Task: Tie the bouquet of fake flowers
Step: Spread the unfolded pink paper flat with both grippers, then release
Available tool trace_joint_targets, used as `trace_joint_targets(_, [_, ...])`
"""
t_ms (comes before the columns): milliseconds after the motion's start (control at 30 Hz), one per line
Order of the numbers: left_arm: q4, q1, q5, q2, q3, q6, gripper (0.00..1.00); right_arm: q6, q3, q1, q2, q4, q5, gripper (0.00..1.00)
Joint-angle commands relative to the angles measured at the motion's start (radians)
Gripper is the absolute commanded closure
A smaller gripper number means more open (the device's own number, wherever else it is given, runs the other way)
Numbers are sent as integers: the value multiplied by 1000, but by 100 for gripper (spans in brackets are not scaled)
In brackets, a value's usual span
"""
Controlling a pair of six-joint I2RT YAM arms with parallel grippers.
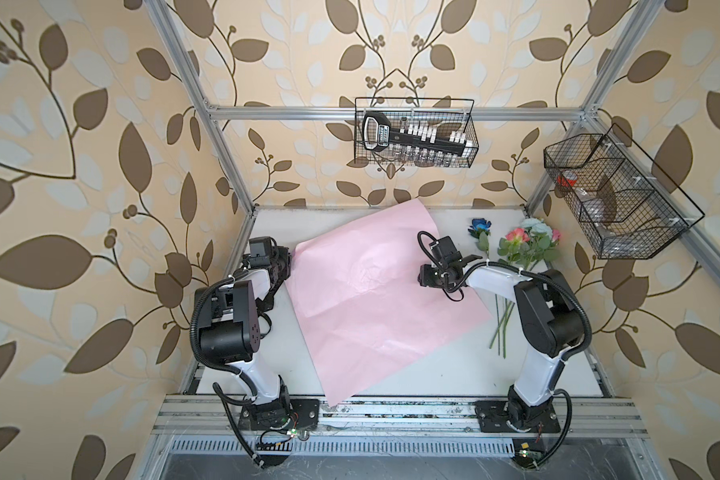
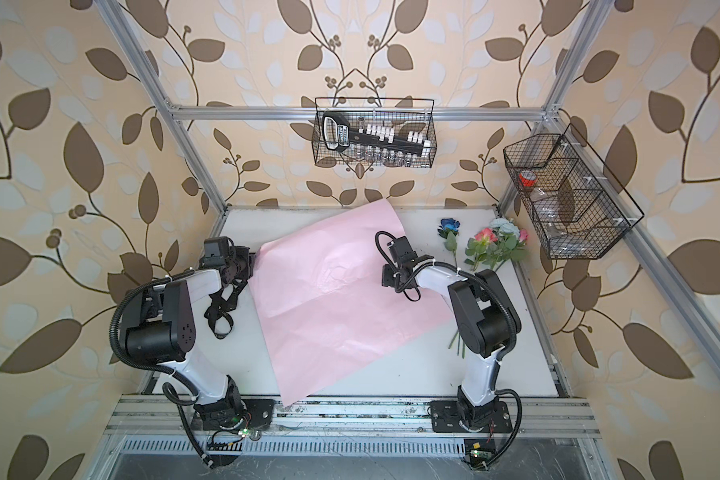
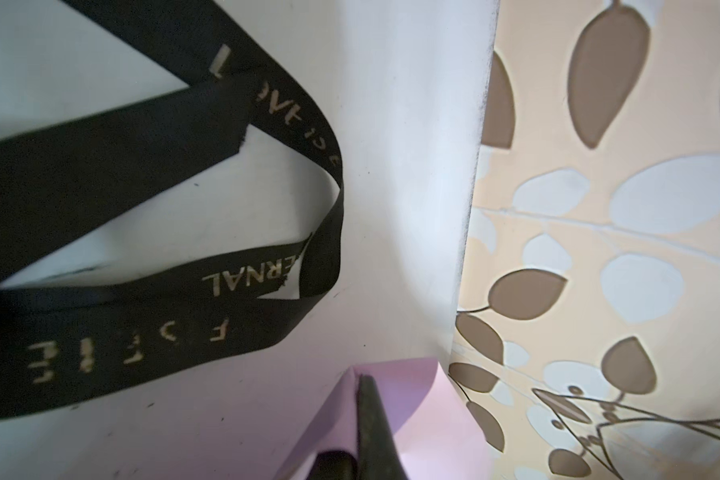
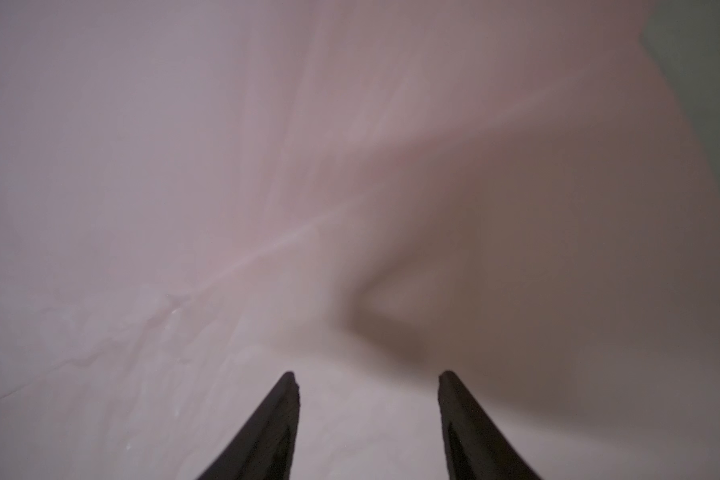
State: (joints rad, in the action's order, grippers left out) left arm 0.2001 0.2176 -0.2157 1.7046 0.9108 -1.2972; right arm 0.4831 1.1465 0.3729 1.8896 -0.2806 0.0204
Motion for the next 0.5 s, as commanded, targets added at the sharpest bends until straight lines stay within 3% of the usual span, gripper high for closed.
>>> trace_joint_targets(0, [-1,0,50,-51,24,56,100,-8,20,-37,39,-5,52,44])
trace_joint_targets(367, [-35,-67,203,-188,-74,121,100,-39,174,-165,196,-33,108,44])
trace_joint_targets(467, [-32,-92,211,-189,-94,112,93,-61,260,-184,257,-55,103,44])
